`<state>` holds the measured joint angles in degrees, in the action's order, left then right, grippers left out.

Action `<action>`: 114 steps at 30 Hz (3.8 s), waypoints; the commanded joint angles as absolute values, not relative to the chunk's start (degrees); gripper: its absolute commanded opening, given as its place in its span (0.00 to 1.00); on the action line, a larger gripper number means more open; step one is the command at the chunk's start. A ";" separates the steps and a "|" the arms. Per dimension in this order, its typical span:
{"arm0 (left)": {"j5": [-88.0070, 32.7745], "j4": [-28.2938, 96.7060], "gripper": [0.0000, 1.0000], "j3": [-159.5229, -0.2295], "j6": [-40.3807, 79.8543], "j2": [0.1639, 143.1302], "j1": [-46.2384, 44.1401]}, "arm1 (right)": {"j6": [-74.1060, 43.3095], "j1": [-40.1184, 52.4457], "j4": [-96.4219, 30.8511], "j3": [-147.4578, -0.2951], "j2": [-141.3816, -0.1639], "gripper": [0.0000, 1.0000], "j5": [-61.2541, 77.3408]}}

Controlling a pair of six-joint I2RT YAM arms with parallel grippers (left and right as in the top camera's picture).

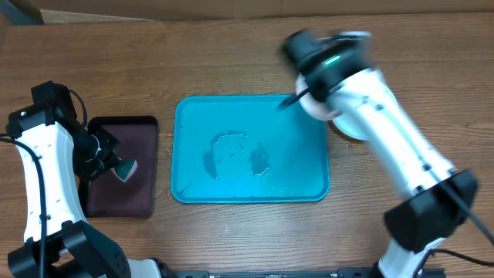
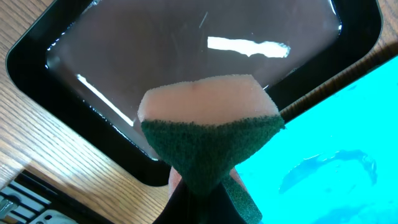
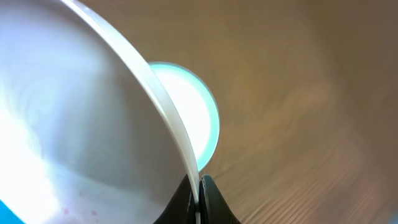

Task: Clean dirty plates on tray and stack at the side
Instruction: 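Lower the white plate onto the light-blue plate stack and release, then lower the sponge onto the black tray and open the left gripper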

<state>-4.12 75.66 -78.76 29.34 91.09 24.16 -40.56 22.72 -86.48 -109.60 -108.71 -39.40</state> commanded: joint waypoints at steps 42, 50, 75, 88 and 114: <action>-4.05 74.74 0.04 -78.35 26.76 91.39 24.36 | -48.21 -4.27 -66.02 -89.08 -107.61 0.04 -10.70; -4.10 74.76 0.04 -78.35 26.79 91.39 24.36 | -48.25 -4.25 -63.29 -85.36 -107.81 0.14 -10.61; -4.10 74.26 0.04 -78.35 27.03 91.39 24.36 | -34.83 2.61 -66.67 -86.02 -90.41 1.00 6.74; -3.36 71.16 0.04 -77.69 27.92 91.50 24.38 | -36.18 25.30 -64.79 -85.78 -88.68 1.00 5.17; -4.40 55.70 1.00 -67.09 30.02 100.44 24.43 | -40.34 37.06 -66.32 -85.80 -87.37 1.00 3.90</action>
<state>-2.61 55.53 -67.09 29.61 100.40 24.16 -39.24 36.86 -66.32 -85.10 -88.68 4.91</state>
